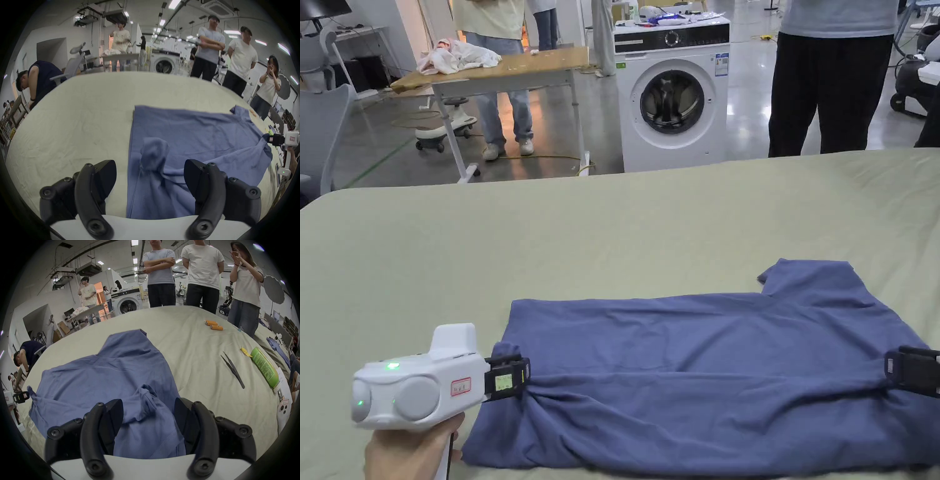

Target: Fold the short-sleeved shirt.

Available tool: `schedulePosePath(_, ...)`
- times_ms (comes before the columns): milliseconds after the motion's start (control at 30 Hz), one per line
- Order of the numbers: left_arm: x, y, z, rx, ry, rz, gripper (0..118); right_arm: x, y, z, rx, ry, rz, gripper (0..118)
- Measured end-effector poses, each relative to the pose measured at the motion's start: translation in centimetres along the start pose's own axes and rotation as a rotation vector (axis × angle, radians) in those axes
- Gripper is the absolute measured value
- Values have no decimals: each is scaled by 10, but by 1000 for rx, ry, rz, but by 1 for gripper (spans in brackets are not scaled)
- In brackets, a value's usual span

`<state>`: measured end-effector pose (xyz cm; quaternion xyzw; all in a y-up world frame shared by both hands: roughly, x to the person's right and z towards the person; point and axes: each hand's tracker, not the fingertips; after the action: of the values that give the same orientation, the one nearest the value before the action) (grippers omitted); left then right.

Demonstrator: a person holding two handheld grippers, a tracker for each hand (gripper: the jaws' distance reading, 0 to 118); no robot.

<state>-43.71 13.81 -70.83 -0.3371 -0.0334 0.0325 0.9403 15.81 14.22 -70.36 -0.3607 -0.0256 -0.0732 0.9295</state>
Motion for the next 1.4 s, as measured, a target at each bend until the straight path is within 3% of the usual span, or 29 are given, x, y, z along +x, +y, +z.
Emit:
schedulePosePath(233,11,-24,85,267,-34,4,82,-8,-27,64,197,94,30,68)
schedulePosePath(267,14,-28,96,284,-38,3,75,-10,-36,75,218,118,43,64)
schedulePosePath(300,17,-35,106,283,-30,2,65,-13,-43,84,227,127,53,52)
schedulePosePath(333,21,-44,117,300,-34,-7,47,-16,-53,94,253,131,66,26)
schedulePosePath(367,25,-53,128,312,-37,-19,35,-20,-64,105,265,129,78,14)
schedulePosePath(433,32,-70,147,335,-31,-27,14,-26,-85,123,294,146,91,2)
schedulePosePath(500,37,-88,161,349,-38,-28,0,-33,-103,135,302,153,107,0)
schedulePosePath(733,29,-108,146,242,-34,18,1,-37,-127,138,283,177,115,0)
schedulePosePath(800,21,-106,132,212,-42,56,21,-35,-128,139,281,182,93,0)
schedulePosePath(867,11,-100,111,168,-63,78,66,-32,-129,142,279,185,72,0)
schedulePosePath(900,8,-98,101,138,-51,76,76,-31,-130,144,281,182,67,0)
schedulePosePath(1100,4,-78,39,9,-13,21,75,-20,-137,155,275,149,53,0)
schedulePosePath(1233,9,-75,8,-124,24,-4,64,-8,-139,160,266,119,32,0)
schedulePosePath(1300,12,-75,8,-90,36,-23,59,-3,-140,163,261,103,25,0)
schedulePosePath(1333,14,-74,9,-100,37,-18,50,1,-140,162,259,97,17,0)
schedulePosePath(1367,14,-72,11,-107,34,-13,32,4,-138,160,251,93,6,0)
schedulePosePath(1400,15,-72,11,-104,34,-12,6,5,-137,160,247,93,-6,0)
